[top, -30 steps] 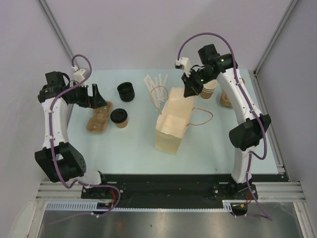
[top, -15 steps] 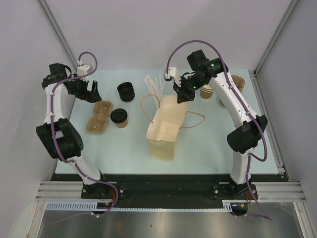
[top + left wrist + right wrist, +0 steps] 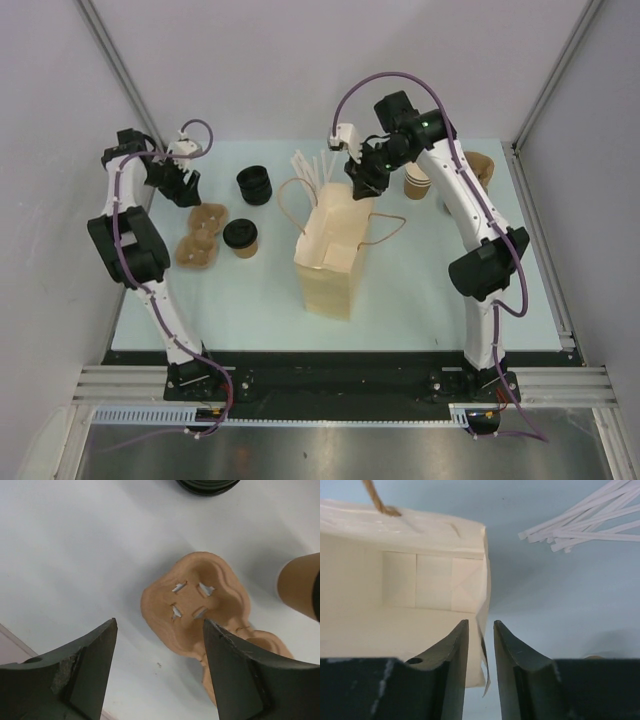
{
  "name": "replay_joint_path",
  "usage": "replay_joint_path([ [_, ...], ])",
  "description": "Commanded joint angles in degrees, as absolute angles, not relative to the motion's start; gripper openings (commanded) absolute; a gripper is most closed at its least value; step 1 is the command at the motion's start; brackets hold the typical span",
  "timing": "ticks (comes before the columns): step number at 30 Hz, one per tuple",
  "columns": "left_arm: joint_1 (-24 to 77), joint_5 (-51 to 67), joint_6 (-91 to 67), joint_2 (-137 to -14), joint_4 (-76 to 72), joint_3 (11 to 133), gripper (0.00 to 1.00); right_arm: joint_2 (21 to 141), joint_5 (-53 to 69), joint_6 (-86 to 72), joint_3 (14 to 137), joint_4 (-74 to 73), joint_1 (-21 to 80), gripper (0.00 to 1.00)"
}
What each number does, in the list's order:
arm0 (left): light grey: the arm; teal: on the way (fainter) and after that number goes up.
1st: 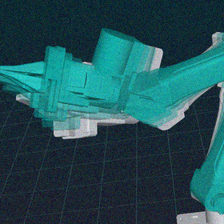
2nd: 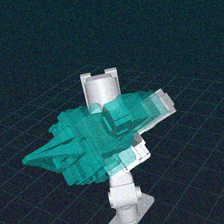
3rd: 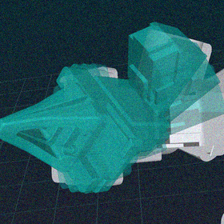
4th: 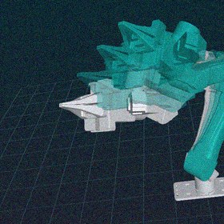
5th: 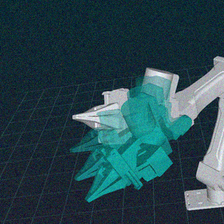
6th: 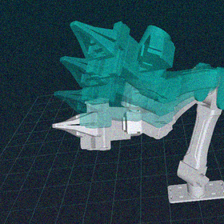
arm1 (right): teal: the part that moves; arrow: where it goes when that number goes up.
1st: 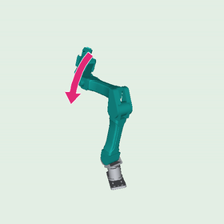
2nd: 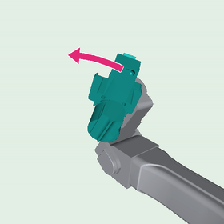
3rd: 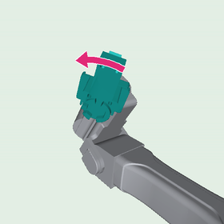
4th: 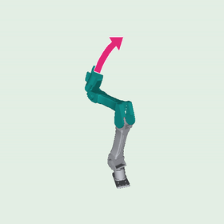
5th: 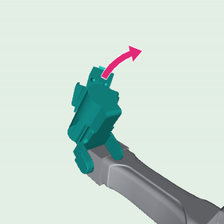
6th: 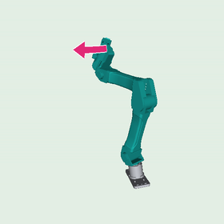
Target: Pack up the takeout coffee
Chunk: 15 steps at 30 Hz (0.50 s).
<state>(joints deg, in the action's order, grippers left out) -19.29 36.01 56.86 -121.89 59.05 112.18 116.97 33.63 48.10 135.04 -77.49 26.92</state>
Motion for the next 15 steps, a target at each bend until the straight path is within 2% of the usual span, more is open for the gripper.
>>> replay_joint_path([
  [1,-18.5,34.9,65.2,-123.9,58.8,115.1,0.72,117.9,32.3,45.5,138.7,-86.8,27.2,0.37],
  [3,-18.5,34.5,68.5,-125.0,59.2,115.0,0.65,118.0,31.8,45.2,138.8,-86.7,27.1,0.45],
  [8,-17.4,33.0,73.7,-126.6,58.3,114.4,0.54,118.4,30.4,43.0,139.3,-86.7,27.2,0.59],
  [9,-17.3,32.9,74.3,-127.1,58.4,114.7,0.52,118.3,30.4,42.7,139.2,-86.7,27.2,0.64],
  [11,-17.0,32.6,75.8,-128.7,59.2,115.9,0.51,118.0,30.3,42.4,139.0,-86.7,27.2,0.75],
  [15,-16.2,31.5,78.0,-130.8,60.6,117.2,0.49,117.9,30.5,42.2,138.8,-86.7,27.0,0.90],
])
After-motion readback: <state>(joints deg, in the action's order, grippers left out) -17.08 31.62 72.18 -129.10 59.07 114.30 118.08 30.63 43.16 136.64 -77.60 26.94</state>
